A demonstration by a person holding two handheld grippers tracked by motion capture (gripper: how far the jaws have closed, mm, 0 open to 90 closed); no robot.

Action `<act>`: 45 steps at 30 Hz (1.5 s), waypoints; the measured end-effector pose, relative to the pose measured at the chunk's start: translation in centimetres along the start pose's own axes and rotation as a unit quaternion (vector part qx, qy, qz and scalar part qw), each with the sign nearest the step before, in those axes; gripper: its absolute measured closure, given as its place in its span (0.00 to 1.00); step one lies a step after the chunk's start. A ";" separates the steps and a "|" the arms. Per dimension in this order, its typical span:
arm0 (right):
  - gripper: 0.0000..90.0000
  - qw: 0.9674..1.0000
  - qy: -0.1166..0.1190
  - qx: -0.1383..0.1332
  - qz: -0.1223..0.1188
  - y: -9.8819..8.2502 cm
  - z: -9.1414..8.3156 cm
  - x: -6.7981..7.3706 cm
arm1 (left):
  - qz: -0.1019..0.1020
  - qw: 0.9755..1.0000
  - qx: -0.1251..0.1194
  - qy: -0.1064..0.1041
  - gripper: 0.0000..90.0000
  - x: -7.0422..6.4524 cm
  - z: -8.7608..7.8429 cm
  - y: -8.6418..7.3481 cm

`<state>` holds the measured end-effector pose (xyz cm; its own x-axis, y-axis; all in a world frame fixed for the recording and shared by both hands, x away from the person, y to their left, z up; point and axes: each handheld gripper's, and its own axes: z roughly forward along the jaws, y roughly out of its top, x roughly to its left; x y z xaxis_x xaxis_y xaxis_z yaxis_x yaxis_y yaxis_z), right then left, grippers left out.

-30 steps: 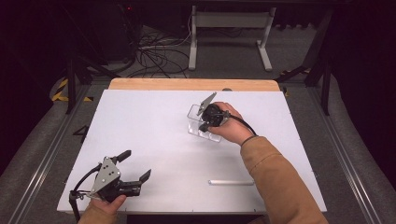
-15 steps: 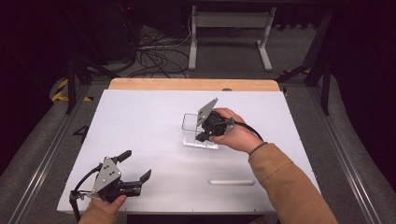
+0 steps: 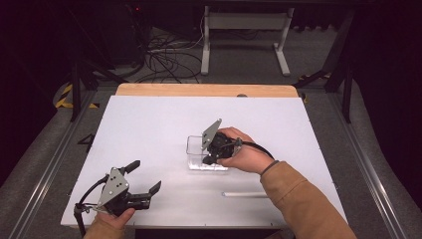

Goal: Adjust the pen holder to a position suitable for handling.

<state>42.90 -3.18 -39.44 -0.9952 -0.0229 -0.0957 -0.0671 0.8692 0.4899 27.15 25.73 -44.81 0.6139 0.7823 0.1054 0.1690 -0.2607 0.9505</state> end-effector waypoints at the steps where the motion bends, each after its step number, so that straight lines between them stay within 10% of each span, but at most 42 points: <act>1: 0.98 1.000 0.001 0.001 0.001 0.0 0.1 0.0 | 0.000 1.000 0.000 0.000 0.12 0.0 0.0 0.0; 38: 0.98 1.000 0.011 0.006 -0.013 0.1 1.7 -0.3 | -0.002 1.000 0.002 -0.004 0.12 -0.1 0.1 0.0; 45: 0.65 1.000 -0.012 -0.025 0.008 0.1 0.4 -0.2 | -0.003 1.000 0.001 -0.003 0.12 0.0 0.1 -0.1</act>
<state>43.13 -2.89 -39.70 -0.9941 0.0038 -0.1085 -0.0551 0.8433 0.5346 27.23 25.68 -44.90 0.6170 0.7808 0.0986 0.1746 -0.2579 0.9503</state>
